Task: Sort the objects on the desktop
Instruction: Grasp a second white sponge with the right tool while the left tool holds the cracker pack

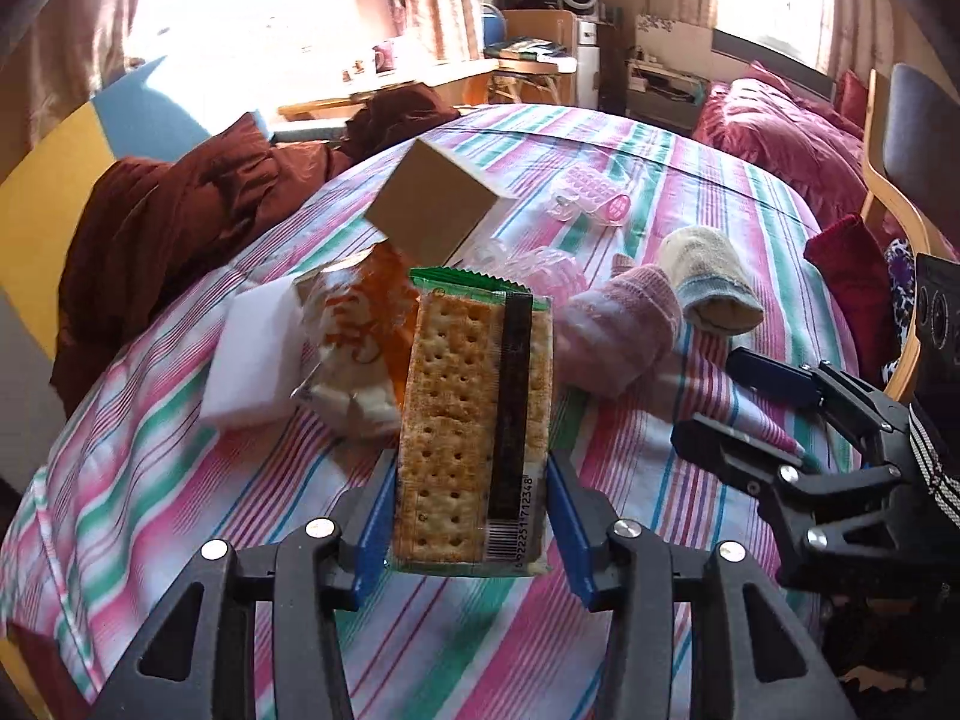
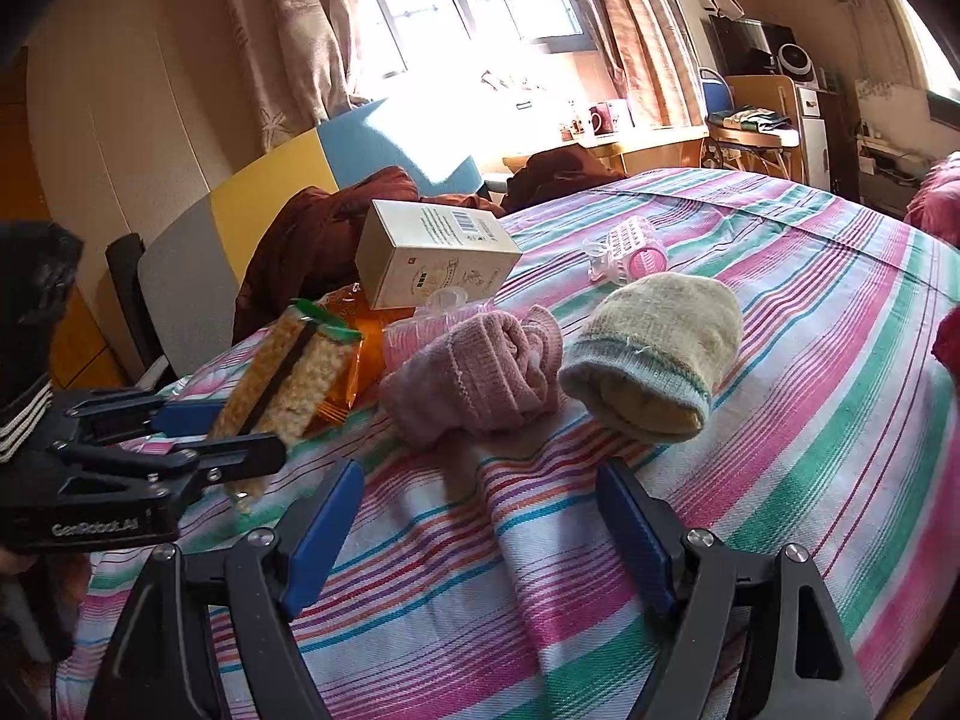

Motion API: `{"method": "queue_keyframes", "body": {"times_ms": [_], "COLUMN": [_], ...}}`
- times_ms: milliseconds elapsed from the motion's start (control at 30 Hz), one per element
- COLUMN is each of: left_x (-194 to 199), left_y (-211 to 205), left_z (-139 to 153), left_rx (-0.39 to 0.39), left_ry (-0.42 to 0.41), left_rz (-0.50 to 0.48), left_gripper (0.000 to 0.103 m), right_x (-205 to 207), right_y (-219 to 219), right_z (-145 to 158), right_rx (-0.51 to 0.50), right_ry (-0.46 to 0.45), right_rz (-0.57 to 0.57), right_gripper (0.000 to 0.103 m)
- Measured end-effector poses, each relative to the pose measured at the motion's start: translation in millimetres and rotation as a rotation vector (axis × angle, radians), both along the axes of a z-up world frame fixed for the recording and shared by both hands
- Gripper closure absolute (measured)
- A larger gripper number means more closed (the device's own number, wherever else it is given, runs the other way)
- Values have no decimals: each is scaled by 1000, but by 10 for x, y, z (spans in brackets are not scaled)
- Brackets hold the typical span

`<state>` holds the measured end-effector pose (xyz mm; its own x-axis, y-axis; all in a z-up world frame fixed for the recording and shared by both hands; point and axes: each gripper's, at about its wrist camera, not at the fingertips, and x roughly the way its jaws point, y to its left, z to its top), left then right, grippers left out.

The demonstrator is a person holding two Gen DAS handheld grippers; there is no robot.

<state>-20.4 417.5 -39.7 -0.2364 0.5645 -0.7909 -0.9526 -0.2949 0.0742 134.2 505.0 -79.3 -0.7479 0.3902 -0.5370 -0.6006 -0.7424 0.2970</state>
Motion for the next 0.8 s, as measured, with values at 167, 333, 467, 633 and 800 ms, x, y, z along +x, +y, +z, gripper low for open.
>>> {"method": "queue_keyframes", "body": {"times_ms": [167,333,467,633,800], "left_x": [73,97,94,40,-31], "left_y": [-589,-1113,-1286,-1332,-1384], "left_z": [-43,-126,-198,-309,-328], "left_rx": [17,52,96,184,240], "left_ry": [-24,-73,-78,-107,-182], "left_rz": [152,259,290,281,288], "left_gripper": [55,55,55,54,54], "right_x": [-44,-117,-377,-1013,-1662], "right_y": [-49,-119,-209,-344,-345], "right_z": [17,105,349,584,605], "right_rx": [29,63,45,-7,-37], "right_ry": [-45,-84,-48,-59,-145], "right_rz": [-3,20,151,350,400], "right_gripper": [22,23,26,33,38]}}
